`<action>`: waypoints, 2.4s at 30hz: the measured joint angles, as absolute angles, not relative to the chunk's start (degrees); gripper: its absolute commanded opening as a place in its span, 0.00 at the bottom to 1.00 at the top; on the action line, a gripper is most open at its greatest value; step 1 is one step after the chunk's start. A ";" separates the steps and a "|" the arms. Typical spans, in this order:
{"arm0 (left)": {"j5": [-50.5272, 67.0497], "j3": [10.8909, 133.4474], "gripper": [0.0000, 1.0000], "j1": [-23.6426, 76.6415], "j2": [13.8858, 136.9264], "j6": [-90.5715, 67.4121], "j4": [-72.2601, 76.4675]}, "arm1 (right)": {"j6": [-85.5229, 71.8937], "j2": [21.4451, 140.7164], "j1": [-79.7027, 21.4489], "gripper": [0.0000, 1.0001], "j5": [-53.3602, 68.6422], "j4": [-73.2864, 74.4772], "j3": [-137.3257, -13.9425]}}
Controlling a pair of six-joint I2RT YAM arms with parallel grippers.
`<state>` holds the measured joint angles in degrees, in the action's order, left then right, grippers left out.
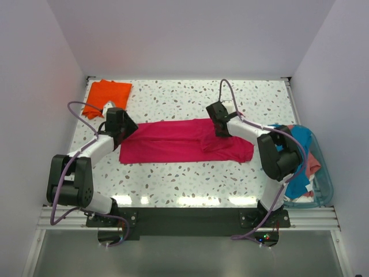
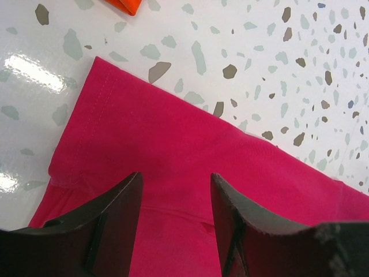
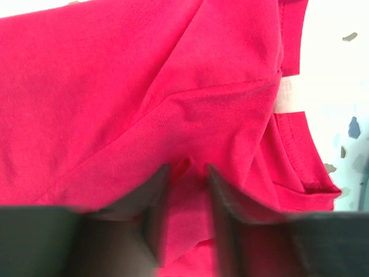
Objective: Fold and stack the t-shirts
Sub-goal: Fold the tshirt
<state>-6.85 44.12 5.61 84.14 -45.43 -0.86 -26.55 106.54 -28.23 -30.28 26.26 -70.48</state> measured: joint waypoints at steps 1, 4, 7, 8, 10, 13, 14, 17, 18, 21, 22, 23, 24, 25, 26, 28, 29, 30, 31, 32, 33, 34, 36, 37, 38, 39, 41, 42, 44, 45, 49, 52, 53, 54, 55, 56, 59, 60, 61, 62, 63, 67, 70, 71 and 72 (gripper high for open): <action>-6.85 44.12 0.55 5.61 84.14 -45.43 -0.86 | -26.41 106.50 -28.23 0.23 -30.26 26.06 -70.37; -6.85 44.12 0.55 5.61 84.14 -45.43 -0.86 | -26.74 106.02 -28.23 0.08 -30.20 25.80 -68.77; -6.85 44.12 0.54 5.61 84.14 -45.45 -0.89 | -27.11 104.40 -28.21 0.00 -29.98 25.93 -66.04; -6.83 44.12 0.54 5.61 84.14 -45.45 -0.86 | -27.20 103.61 -28.23 0.00 -29.93 26.13 -65.25; -6.81 44.12 0.54 5.61 84.16 -45.45 -0.86 | -27.42 102.06 -28.21 0.00 -29.80 26.22 -64.12; -6.76 44.12 0.54 5.61 84.25 -45.45 -0.86 | -27.77 98.06 -28.23 0.00 -29.36 26.11 -61.69; -6.76 44.12 0.54 5.61 84.25 -45.47 -0.86 | -27.92 96.84 -28.21 0.00 -29.12 26.04 -60.93; -6.76 44.05 0.54 5.61 84.27 -45.47 -0.82 | -28.53 92.01 -28.23 0.00 -28.45 25.82 -58.06; -6.76 43.94 0.54 5.61 84.27 -45.47 -0.71 | -28.77 90.48 -28.23 0.00 -27.97 25.45 -57.06; -6.76 43.35 0.54 5.61 84.29 -45.52 -0.58 | -29.69 86.63 -28.21 0.00 -26.83 24.73 -53.87; -6.76 43.20 0.54 5.61 84.31 -45.52 -0.58 | -30.06 85.32 -28.21 0.00 -26.28 24.36 -52.45; -6.76 43.13 0.54 5.61 84.36 -45.54 -0.67 | -30.46 84.05 -28.21 0.01 -25.74 24.10 -51.00; -6.74 43.11 0.54 5.61 84.40 -45.54 -0.62 | -30.74 82.85 -28.23 0.04 -25.30 23.83 -49.50; -6.74 43.11 0.54 5.61 84.40 -45.56 -0.60 | -31.07 81.73 -28.23 0.18 -24.77 23.44 -48.01; -6.72 43.11 0.54 5.61 84.40 -45.56 -0.54 | -31.57 80.44 -28.23 0.22 -24.36 23.31 -46.26; -6.59 43.11 0.55 5.61 84.40 -45.50 -0.54 | -32.08 78.96 -28.21 0.30 -24.03 23.40 -44.25; -6.48 43.11 0.55 5.61 84.40 -45.47 -0.54 | -32.18 78.24 -28.21 0.31 -23.94 23.46 -43.59; -6.33 43.11 0.56 5.61 84.40 -45.45 -0.54 | -32.27 77.30 -28.21 0.32 -23.66 23.62 -43.03; -6.13 43.13 0.57 5.61 84.40 -45.34 -0.56 | -32.40 76.27 -28.21 0.32 -23.29 23.77 -42.76; -5.93 43.22 0.57 5.61 84.40 -45.15 -0.64 | -32.40 75.24 -28.21 0.34 -22.96 23.86 -42.74; -5.89 43.48 0.57 5.61 84.40 -44.86 -1.02 | -32.42 74.11 -28.23 0.34 -22.72 23.77 -42.74; -5.85 44.01 0.57 5.65 84.44 -44.40 -1.61 | -32.40 73.08 -28.23 0.34 -22.50 23.73 -42.78; -6.02 45.69 0.57 5.91 84.66 -43.44 -2.96 | -32.40 71.99 -28.23 0.33 -22.46 23.73 -43.33; -6.28 46.85 0.56 6.17 84.95 -42.92 -3.73 | -32.38 72.05 -28.23 0.33 -22.44 23.88 -43.92; -6.57 47.88 0.56 6.48 85.32 -42.52 -4.27 | -32.36 72.71 -28.23 0.33 -22.41 24.03 -45.01; -6.83 49.06 0.55 6.87 85.86 -42.15 -4.56 | -32.32 73.69 -28.21 0.34 -22.39 23.94 -46.30; -7.31 50.85 0.54 7.68 87.09 -41.67 -4.97 | -32.01 77.21 -28.21 0.33 -22.35 23.62 -49.60; -7.42 51.24 0.54 8.01 87.57 -41.34 -5.08 | -31.86 79.81 -28.21 0.32 -22.31 23.53 -51.77; -7.66 51.35 0.53 8.43 88.33 -41.28 -5.52 | -31.42 84.79 -28.21 0.31 -21.91 22.96 -55.66; -7.68 51.35 0.53 8.54 88.68 -41.30 -5.72 | -31.09 87.61 -28.21 0.31 -21.63 22.79 -57.65; -7.88 51.09 0.53 8.71 89.58 -41.32 -6.11 | -30.37 94.98 -28.23 0.26 -19.75 21.04 -60.75; -8.10 50.74 0.53 8.71 89.58 -41.34 -6.15 | -30.37 95.15 -28.23 0.23 -18.17 20.51 -58.72; -8.12 50.70 0.53 8.71 89.58 -41.34 -6.24 | -30.35 94.78 -28.23 0.22 -17.56 20.27 -57.60; -8.12 50.68 0.53 8.71 89.65 -41.34 -6.26 | -30.37 94.24 -28.23 0.20 -16.84 19.77 -56.25; -8.12 50.68 0.53 8.71 89.67 -41.36 -6.26 | -30.44 93.45 -28.29 0.21 -16.23 19.57 -54.68; -8.12 50.68 0.53 8.71 89.67 -41.34 -6.26 | -30.44 92.40 -28.36 0.21 -15.51 19.46 -52.93; -8.14 50.63 0.53 8.71 89.69 -41.36 -6.26 | -30.72 87.81 -28.62 0.21 -14.00 19.03 -47.59; -8.14 50.57 0.53 8.71 89.67 -41.36 -6.26 | -30.87 86.13 -28.67 0.21 -13.67 19.05 -46.26; -8.12 50.50 0.53 8.71 89.67 -41.36 -6.26 | -30.92 84.64 -28.77 0.21 -13.41 19.09 -45.28; -8.12 50.39 0.53 8.71 89.67 -41.36 -6.26 | -30.94 83.66 -28.82 0.20 -13.23 19.16 -44.82; -8.12 50.33 0.53 8.71 89.69 -41.36 -6.31 | -30.94 83.13 -28.82 0.20 -12.97 19.22 -44.77; -8.05 50.24 0.53 8.78 89.67 -41.30 -6.31 | -30.96 82.74 -28.84 0.24 -12.84 19.11 -44.77; -8.27 50.24 0.53 9.26 89.69 -41.12 -6.37 | -31.14 82.48 -28.86 0.30 -13.10 20.36 -45.50; -8.45 50.24 0.53 9.56 89.67 -41.06 -6.46 | -31.22 82.41 -28.86 0.32 -13.65 21.02 -46.24; -8.71 50.24 0.52 9.93 89.69 -40.99 -6.57 | -31.38 82.46 -28.86 0.35 -14.37 21.80 -47.40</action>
